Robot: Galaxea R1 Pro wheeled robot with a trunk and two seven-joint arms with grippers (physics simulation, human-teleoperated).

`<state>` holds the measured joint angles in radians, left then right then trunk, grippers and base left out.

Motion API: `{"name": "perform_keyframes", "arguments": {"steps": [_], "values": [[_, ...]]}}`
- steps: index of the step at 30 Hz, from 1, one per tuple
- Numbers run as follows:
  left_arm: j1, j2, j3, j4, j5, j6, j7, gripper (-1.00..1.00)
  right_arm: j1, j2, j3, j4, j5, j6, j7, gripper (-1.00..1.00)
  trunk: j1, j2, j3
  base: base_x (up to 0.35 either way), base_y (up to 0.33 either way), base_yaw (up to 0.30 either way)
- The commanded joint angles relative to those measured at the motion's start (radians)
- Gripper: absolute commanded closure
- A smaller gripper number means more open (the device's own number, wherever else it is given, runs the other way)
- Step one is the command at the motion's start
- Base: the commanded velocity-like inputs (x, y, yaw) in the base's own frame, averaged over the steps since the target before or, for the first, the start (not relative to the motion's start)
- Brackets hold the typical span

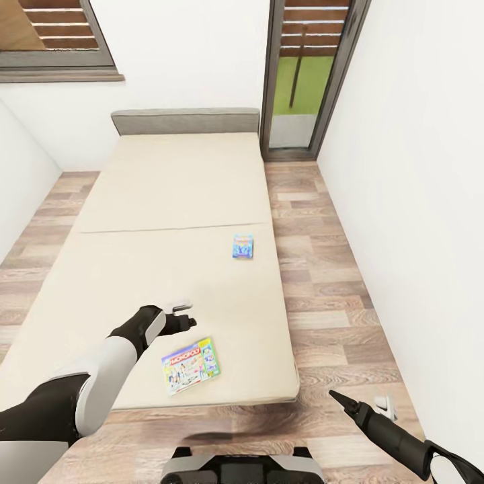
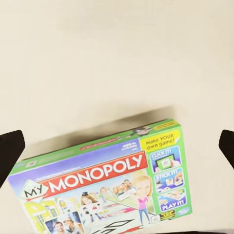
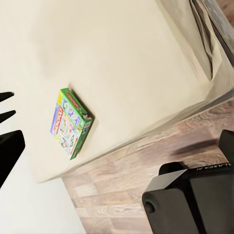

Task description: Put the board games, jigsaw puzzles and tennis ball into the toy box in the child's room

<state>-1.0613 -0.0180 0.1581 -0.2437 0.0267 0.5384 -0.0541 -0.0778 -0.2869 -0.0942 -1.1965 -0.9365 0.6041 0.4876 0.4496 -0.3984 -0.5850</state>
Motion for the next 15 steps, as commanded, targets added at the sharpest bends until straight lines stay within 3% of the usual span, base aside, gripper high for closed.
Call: {"name": "perform_keyframes", "arguments": {"steps": [1, 15], "values": [[0.000, 0.000, 0.004, -0.002, 0.002, 0.006, -0.001, -1.00, 0.000, 0.000, -0.002, 0.000, -0.005, 0.008, 0.000, -1.00, 0.000, -0.002, -0.003, 0.000, 0.000, 0.000], [0.000, 0.000, 0.003, -0.002, 0.002, 0.006, -0.001, -1.00, 0.000, 0.000, -0.002, 0.000, -0.005, 0.008, 0.000, -1.00, 0.000, -0.002, -0.026, 0.000, 0.000, 0.000]]}}
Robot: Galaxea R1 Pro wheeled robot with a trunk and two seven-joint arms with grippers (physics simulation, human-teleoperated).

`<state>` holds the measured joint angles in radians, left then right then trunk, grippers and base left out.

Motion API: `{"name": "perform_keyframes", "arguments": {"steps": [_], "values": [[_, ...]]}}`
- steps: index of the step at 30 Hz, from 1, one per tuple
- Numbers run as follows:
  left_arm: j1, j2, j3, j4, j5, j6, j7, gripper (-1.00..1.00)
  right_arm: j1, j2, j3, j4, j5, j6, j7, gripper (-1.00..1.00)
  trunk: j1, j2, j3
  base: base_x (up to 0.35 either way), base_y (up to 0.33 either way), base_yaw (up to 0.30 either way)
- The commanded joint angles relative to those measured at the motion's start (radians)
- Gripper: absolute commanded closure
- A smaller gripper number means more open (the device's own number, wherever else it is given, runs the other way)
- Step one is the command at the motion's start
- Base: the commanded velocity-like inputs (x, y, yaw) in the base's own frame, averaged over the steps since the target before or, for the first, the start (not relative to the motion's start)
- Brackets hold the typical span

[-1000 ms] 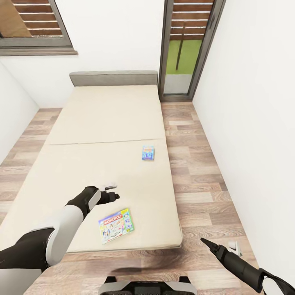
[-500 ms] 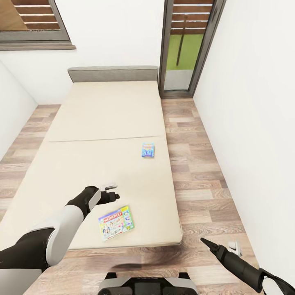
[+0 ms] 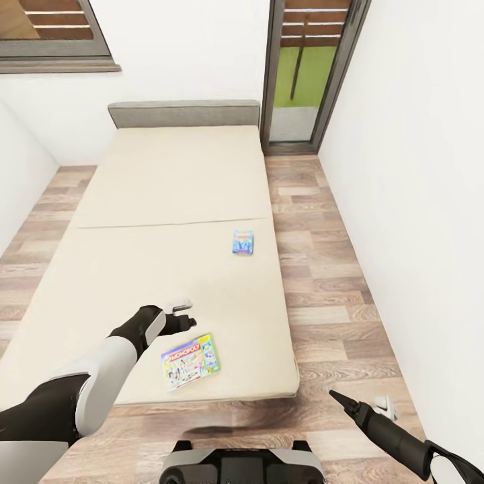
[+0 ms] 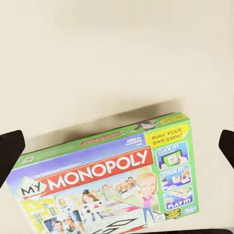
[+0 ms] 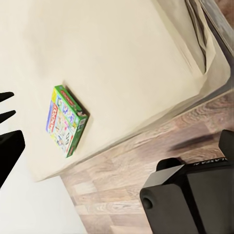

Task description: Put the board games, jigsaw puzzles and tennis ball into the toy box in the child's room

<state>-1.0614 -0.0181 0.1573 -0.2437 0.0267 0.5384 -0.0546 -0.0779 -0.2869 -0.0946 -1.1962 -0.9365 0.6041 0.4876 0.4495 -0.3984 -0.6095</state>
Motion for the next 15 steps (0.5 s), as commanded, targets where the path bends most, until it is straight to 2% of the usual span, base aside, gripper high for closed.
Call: {"name": "perform_keyframes", "arguments": {"steps": [1, 15], "values": [[0.000, 0.000, 0.004, -0.002, 0.002, 0.006, -0.001, -1.00, 0.000, 0.000, -0.002, 0.000, -0.005, 0.008, 0.000, -1.00, 0.000, -0.002, -0.003, 0.000, 0.000, 0.000], [0.000, 0.000, 0.007, -0.004, 0.002, 0.006, -0.001, -1.00, 0.000, 0.000, -0.001, 0.000, -0.005, 0.008, -0.001, -1.00, 0.000, -0.002, -0.026, 0.032, 0.000, 0.000]]}}
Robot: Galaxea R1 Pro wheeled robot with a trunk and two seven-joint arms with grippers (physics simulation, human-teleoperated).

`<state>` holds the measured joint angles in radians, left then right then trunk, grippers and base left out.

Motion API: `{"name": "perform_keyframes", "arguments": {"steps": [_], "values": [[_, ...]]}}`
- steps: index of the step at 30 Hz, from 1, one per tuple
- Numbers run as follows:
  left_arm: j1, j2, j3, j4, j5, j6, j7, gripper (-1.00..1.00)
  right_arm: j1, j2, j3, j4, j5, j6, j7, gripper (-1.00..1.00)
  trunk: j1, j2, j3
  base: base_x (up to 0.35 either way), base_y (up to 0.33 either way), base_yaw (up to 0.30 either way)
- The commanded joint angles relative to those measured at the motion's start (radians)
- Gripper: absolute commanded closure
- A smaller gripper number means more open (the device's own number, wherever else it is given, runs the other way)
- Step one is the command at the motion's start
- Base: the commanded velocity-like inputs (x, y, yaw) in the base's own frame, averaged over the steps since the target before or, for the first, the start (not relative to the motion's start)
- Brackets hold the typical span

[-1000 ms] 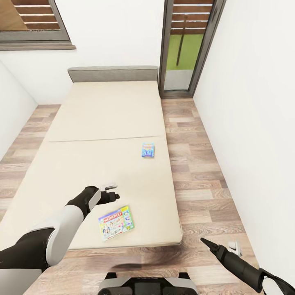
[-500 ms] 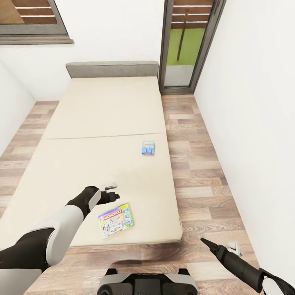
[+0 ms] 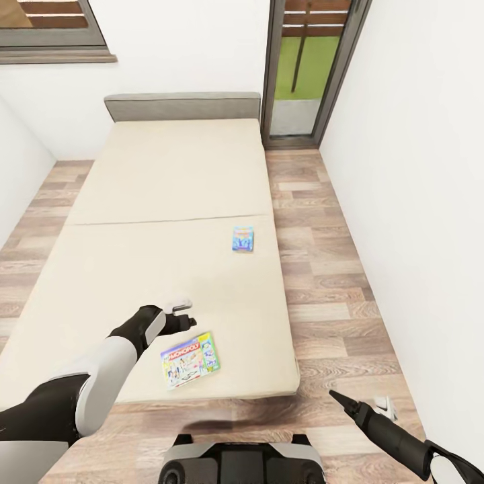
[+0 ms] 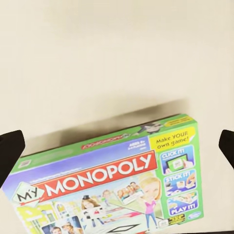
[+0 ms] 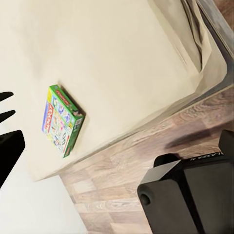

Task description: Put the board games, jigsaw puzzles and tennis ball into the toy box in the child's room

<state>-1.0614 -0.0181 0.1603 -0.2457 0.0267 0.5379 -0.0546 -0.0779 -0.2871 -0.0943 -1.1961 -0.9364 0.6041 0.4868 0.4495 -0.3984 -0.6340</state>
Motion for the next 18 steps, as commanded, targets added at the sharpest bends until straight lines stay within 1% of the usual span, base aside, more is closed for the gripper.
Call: {"name": "perform_keyframes", "arguments": {"steps": [1, 8, 18], "values": [[0.000, 0.000, 0.004, -0.002, 0.002, 0.006, -0.001, -1.00, 0.000, 0.000, -0.001, 0.000, -0.005, 0.008, 0.000, -1.00, 0.000, -0.002, -0.003, 0.016, 0.000, 0.000], [0.000, 0.001, 0.006, -0.007, 0.003, 0.000, -0.001, -1.00, 0.000, 0.000, -0.002, 0.000, -0.005, 0.008, 0.000, -1.00, 0.000, -0.002, -0.014, 0.008, 0.000, 0.000], [0.000, 0.000, 0.005, -0.060, 0.002, -0.017, 0.000, -1.00, 0.000, -0.001, -0.002, 0.000, -0.005, 0.008, 0.001, -1.00, 0.000, -0.002, -0.031, 0.001, 0.000, 0.000]]}}
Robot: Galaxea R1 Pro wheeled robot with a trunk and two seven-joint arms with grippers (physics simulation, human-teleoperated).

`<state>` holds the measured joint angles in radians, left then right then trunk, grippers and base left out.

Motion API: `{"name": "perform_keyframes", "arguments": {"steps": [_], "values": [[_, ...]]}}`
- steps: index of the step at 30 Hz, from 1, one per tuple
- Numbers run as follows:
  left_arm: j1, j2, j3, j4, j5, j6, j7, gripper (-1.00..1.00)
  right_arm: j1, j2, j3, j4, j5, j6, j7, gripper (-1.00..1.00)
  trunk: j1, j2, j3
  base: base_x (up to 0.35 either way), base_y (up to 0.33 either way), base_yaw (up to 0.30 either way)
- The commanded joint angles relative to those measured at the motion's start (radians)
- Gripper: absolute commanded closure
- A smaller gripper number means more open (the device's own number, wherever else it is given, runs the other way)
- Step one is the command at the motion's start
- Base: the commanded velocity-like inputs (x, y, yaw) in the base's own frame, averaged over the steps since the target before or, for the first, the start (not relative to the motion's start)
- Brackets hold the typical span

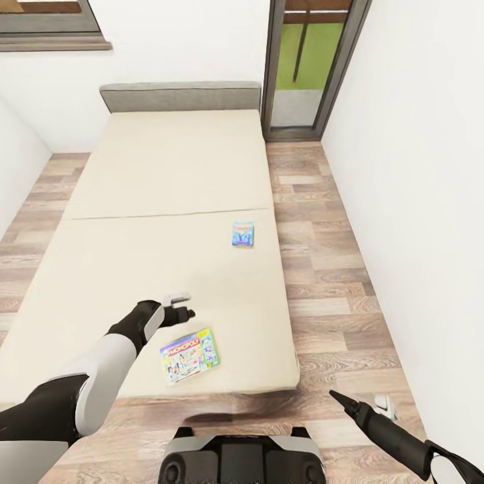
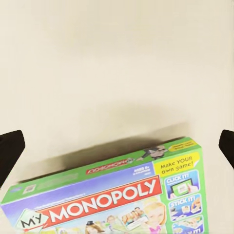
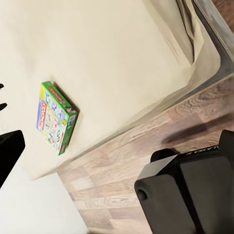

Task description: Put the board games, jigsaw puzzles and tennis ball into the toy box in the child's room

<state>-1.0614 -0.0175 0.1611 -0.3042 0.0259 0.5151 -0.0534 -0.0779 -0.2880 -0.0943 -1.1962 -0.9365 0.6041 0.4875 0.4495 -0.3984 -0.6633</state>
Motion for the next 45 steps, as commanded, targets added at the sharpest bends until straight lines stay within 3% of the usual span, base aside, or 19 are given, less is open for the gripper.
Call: {"name": "perform_keyframes", "arguments": {"steps": [1, 45], "values": [[0.000, -0.001, 0.005, -0.003, 0.002, 0.002, -0.001, -1.00, 0.000, 0.000, -0.002, 0.000, -0.005, 0.008, 0.000, -1.00, 0.000, -0.002, -0.003, 0.000, 0.000, 0.000], [0.000, -0.004, -0.001, -0.009, 0.000, -0.042, 0.000, -1.00, -0.002, -0.014, -0.002, 0.016, -0.005, 0.007, 0.003, -1.00, 0.000, -0.002, -0.075, 0.000, 0.000, 0.000]]}}
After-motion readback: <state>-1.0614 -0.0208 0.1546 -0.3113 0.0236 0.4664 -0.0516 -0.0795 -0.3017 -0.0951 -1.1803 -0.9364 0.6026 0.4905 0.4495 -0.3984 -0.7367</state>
